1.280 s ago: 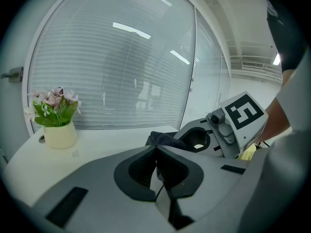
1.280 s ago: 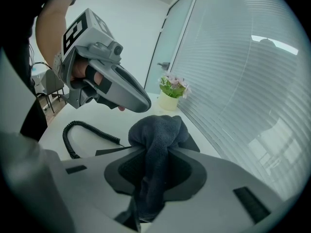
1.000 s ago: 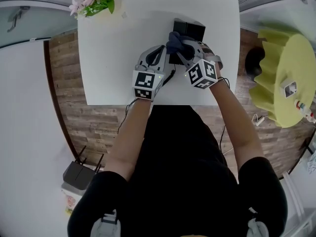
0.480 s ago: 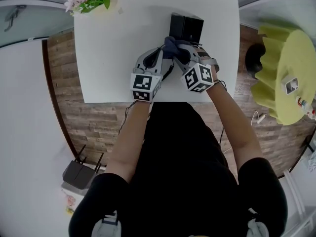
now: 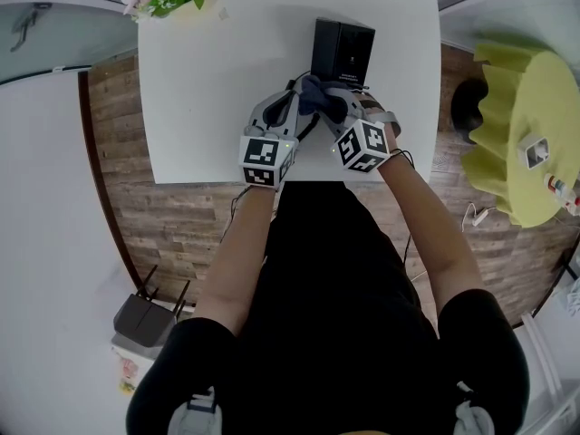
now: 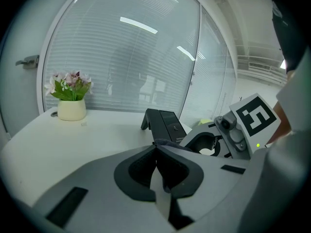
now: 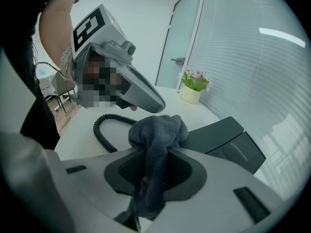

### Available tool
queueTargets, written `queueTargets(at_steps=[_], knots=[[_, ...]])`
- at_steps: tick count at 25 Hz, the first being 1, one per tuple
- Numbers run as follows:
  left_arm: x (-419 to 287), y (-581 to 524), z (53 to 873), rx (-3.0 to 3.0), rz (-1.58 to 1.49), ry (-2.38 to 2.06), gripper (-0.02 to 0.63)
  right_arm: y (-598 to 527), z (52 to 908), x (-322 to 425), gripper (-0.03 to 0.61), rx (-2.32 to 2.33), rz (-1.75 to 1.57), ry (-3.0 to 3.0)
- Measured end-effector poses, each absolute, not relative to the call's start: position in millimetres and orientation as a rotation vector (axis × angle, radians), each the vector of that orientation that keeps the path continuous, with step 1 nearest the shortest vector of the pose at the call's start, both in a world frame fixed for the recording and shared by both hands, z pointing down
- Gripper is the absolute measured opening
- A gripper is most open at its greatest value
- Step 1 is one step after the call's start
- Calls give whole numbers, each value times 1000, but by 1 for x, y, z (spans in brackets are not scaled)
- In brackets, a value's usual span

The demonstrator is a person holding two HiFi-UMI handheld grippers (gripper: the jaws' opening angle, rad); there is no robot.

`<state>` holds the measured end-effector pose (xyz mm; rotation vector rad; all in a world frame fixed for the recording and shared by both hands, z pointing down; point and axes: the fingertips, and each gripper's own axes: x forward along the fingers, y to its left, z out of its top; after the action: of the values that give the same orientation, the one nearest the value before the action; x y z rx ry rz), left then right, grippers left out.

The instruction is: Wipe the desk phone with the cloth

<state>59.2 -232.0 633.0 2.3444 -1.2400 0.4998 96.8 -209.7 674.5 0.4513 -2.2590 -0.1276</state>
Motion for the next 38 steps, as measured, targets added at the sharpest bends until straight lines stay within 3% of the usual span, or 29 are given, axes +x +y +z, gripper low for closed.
queueTargets(at_steps=[8,29,38], knots=[[53,-224,605,2393,485,-1253,9,-202,646,103,106,488,-8,-2324],[107,-205,367,2823,179,-1066,9,-203,353,169,106,1044,26,-2794],[127,-199,313,2925,99,-979,11,-200,288,184,106,1160,-52,-2870]])
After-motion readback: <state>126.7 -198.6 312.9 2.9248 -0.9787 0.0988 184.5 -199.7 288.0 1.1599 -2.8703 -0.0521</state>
